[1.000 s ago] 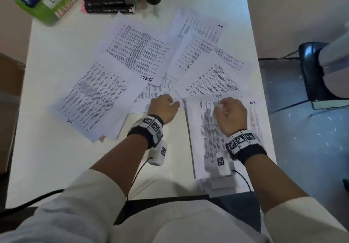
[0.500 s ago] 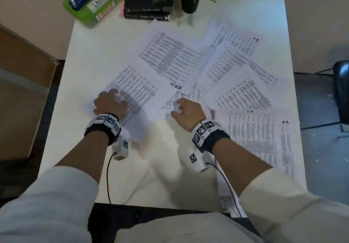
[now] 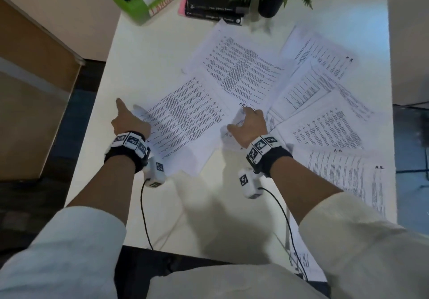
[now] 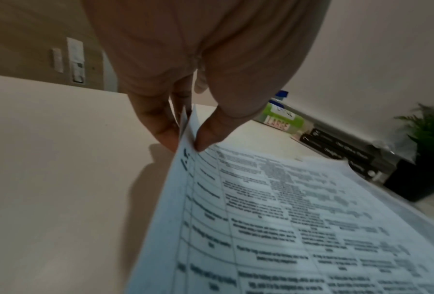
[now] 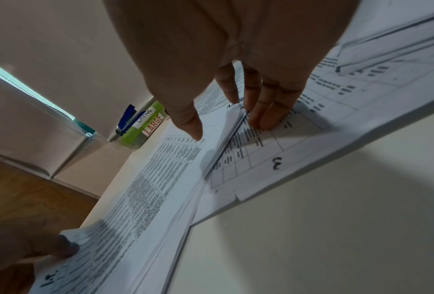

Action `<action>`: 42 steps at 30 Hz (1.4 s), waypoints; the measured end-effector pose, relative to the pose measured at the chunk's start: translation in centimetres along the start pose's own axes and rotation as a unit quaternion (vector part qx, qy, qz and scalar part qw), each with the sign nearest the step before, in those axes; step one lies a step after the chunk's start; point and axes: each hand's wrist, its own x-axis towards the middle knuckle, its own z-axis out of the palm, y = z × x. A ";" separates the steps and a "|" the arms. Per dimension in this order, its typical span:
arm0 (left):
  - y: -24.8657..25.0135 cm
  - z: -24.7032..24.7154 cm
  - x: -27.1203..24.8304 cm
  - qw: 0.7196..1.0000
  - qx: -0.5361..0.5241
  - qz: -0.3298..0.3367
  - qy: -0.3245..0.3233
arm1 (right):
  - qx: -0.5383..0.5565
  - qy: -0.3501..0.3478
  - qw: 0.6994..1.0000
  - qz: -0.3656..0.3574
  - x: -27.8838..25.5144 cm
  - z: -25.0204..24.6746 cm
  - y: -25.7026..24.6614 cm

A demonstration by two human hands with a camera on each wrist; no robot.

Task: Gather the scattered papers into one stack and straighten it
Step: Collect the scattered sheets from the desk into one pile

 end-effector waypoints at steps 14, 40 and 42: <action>-1.1 -1.9 -0.5 0.973 -0.014 0.188 0.132 | 0.057 0.109 0.989 -0.080 -4.3 -1.4 5.7; 6.7 12.1 -21.1 0.912 -0.068 0.281 -0.293 | 0.193 0.005 0.981 0.021 -15.0 -13.6 22.2; 4.7 14.7 -23.2 0.882 -0.110 0.231 -0.395 | 0.145 -0.009 0.988 0.057 -15.8 -13.7 24.4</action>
